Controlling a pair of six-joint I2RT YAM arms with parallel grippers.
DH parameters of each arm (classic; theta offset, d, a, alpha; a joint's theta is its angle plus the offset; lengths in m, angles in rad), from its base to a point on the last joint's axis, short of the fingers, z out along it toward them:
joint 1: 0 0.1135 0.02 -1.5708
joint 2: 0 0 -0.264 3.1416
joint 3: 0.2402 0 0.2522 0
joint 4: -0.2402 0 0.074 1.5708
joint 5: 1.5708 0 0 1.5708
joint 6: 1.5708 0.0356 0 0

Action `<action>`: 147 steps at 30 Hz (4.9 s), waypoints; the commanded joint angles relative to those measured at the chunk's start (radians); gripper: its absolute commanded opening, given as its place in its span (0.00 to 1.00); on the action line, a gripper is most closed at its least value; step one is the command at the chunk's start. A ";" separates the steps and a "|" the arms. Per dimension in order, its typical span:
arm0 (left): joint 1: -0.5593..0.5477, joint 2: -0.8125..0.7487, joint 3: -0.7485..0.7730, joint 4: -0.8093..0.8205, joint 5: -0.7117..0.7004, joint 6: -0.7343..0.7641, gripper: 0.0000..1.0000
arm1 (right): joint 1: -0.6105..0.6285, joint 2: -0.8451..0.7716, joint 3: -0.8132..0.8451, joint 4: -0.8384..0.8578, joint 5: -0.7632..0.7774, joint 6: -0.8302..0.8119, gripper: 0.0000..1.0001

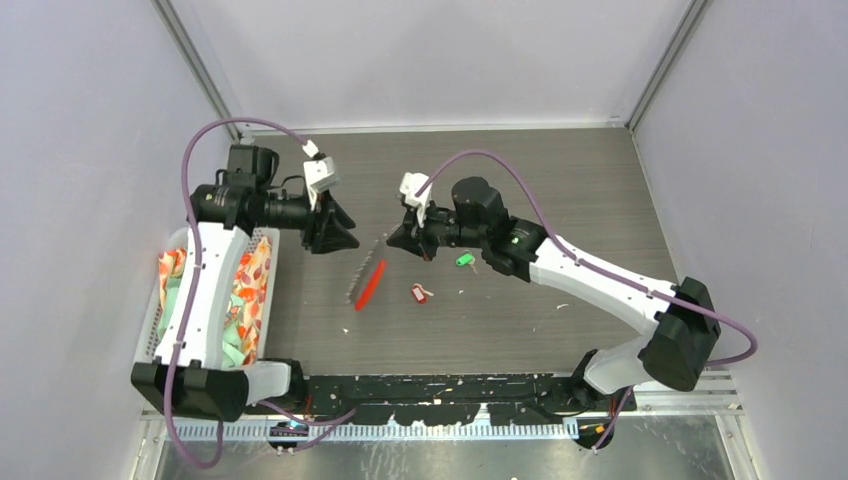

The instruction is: Put the keys on the keyring

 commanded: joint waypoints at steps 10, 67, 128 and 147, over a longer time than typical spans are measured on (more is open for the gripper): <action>-0.077 -0.278 -0.023 -0.132 0.029 0.118 0.37 | 0.197 -0.144 0.081 -0.079 -0.005 -0.055 0.01; -0.247 -0.364 -0.104 -0.067 -0.047 0.140 0.13 | 0.332 -0.066 0.269 -0.279 0.053 -0.077 0.01; -0.278 -0.562 -0.418 1.400 0.254 -0.871 0.00 | 0.333 -0.433 -0.119 0.283 0.025 0.049 0.34; -0.278 -0.537 -0.266 0.395 0.140 0.251 0.00 | 0.332 -0.359 0.152 -0.332 0.109 -0.263 0.44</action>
